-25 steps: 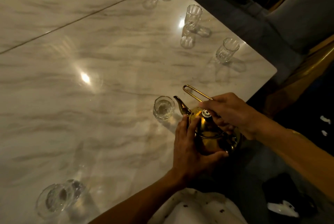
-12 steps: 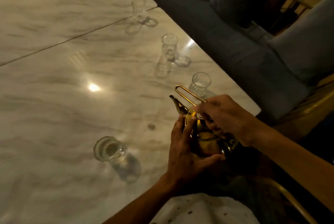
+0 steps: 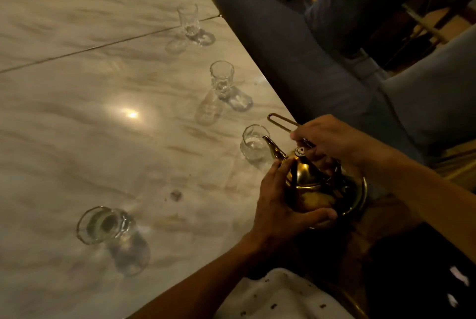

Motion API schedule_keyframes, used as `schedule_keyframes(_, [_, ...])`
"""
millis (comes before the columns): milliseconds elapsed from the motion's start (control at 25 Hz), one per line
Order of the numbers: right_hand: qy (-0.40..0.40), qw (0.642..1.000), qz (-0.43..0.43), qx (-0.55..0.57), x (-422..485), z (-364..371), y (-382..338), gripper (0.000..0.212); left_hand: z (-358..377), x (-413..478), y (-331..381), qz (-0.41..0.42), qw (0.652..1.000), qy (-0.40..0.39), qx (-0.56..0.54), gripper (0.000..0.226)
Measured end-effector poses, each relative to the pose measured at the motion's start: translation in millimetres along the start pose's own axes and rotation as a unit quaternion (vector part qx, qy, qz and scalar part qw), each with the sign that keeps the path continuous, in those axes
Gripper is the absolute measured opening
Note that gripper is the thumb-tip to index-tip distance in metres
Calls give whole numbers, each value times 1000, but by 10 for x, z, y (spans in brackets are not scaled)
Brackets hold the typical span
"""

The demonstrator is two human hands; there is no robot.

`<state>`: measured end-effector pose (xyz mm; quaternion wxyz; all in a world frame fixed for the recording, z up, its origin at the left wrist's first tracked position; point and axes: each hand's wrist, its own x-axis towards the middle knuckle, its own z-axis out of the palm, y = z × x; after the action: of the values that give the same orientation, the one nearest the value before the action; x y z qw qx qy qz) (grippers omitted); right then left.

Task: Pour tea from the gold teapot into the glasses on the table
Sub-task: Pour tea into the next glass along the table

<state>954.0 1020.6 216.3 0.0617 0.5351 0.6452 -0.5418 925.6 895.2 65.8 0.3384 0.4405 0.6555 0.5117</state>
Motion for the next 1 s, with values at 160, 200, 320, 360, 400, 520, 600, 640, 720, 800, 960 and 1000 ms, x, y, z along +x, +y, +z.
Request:
schedule_keyframes(160, [-16,998,27,-45,206,-68,-137,24,80,97,85,-36,998,13,-53,96])
schedule_keyframes(200, [-20,998,34,-51,253,-78,-180,23,91,116,87,-47,997,10,-63,96])
schedule_keyframes(320, [-36,995,55,-71,376,-57,-321,23,70,146,108,-69,995,11,-77,98])
schedule_keyframes(360, [-39,994,61,-79,405,-46,-358,24,61,159,120,-72,994,11,-78,97])
schedule_keyframes(400, [-40,993,65,-89,433,-37,-382,24,54,170,125,-76,994,11,-79,96])
schedule_keyframes(520, [-44,991,69,-107,537,-10,-415,23,36,187,121,-86,992,12,-93,97])
schedule_keyframes(600, [-52,990,73,-113,635,5,-424,22,19,194,119,-88,991,14,-96,98])
schedule_keyframes(640, [-58,989,77,-112,687,-3,-419,22,6,201,125,-91,991,12,-96,98])
schedule_keyframes(720, [-89,990,76,-81,768,-51,-373,25,-8,217,145,-96,990,9,-106,93])
schedule_keyframes(800, [-137,988,27,-57,861,-125,-313,33,-18,233,170,-100,989,10,-112,88])
schedule_keyframes(960, [-145,986,-14,-87,950,-190,-264,35,-32,258,196,-107,988,9,-112,89])
schedule_keyframes(1000, [-148,985,-17,-88,976,-190,-262,32,-36,262,195,-106,988,8,-114,89])
